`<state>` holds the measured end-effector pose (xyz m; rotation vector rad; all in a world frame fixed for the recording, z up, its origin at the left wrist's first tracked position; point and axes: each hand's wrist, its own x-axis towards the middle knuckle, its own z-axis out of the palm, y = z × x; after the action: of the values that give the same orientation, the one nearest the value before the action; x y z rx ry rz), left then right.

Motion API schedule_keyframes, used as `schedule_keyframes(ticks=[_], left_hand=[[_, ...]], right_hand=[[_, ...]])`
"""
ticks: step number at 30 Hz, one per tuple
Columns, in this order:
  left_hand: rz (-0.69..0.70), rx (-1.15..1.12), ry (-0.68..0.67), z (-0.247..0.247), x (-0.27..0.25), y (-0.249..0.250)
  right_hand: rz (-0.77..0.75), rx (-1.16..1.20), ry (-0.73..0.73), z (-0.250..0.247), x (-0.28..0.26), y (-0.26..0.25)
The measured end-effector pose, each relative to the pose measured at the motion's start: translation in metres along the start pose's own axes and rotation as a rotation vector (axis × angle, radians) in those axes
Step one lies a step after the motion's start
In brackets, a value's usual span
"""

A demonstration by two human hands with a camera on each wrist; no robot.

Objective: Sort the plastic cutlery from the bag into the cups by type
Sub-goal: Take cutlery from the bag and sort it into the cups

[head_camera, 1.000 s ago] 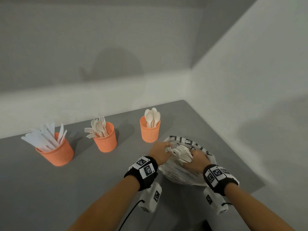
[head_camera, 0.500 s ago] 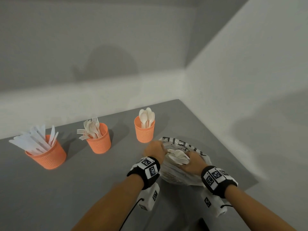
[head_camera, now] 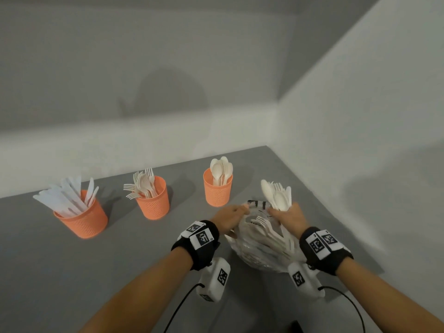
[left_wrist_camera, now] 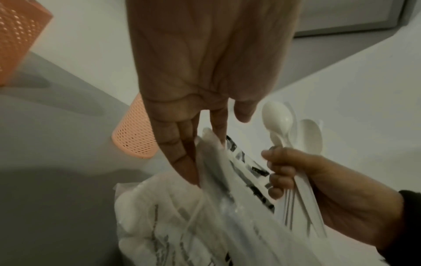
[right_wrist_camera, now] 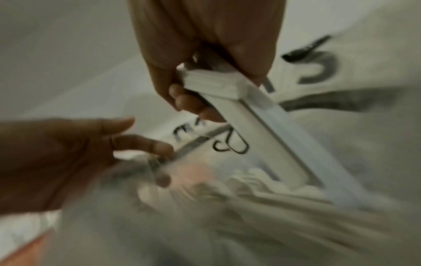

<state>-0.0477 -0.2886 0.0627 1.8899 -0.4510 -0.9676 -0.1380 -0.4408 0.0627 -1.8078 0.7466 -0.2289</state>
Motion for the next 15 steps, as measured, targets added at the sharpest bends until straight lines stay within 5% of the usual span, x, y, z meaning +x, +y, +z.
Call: schedule_keyframes(ticks=[7,15], left_hand=[[0.040,-0.291,0.068,-0.025,-0.021,-0.011],[-0.172,-0.874,0.042,-0.064,-0.063,-0.057]], right_hand=[[-0.025,0.405,-0.063,0.025,0.008,-0.051],[-0.067,0.590,-0.225,0.130,-0.007,-0.087]])
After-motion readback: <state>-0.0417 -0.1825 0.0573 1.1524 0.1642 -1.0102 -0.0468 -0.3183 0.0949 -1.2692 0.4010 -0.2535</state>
